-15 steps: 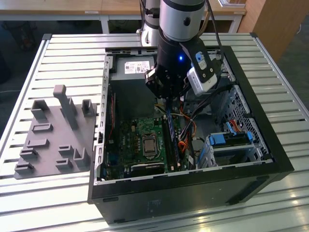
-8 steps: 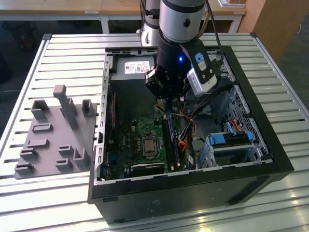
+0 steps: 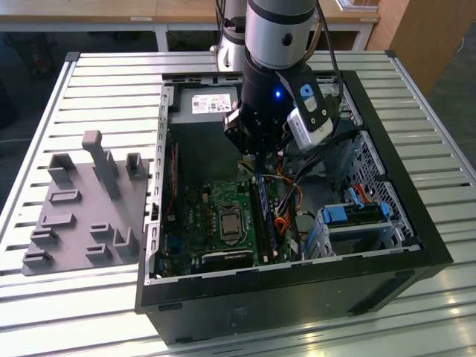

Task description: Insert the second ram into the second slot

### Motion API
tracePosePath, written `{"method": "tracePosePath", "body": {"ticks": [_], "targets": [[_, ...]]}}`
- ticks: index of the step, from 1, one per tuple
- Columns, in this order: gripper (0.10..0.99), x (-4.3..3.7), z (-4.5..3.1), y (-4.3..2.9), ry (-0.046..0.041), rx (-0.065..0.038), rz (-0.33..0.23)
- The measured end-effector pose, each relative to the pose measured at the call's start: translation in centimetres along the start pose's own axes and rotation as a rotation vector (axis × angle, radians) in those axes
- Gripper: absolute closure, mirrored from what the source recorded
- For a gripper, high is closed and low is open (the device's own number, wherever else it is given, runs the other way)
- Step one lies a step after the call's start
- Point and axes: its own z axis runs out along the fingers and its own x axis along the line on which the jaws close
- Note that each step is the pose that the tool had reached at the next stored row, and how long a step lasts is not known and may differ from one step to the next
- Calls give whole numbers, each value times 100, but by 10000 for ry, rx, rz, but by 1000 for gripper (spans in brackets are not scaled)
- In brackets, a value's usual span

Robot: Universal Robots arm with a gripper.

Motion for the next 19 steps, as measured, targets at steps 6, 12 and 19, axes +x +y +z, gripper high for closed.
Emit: {"method": "tracePosePath", "body": {"ticks": [6,12,19], "targets": [[949,0,17,0,0,0,0],[949,0,32,-1,0,-1,0],[949,0,45,-1,0,-1,0]]}}
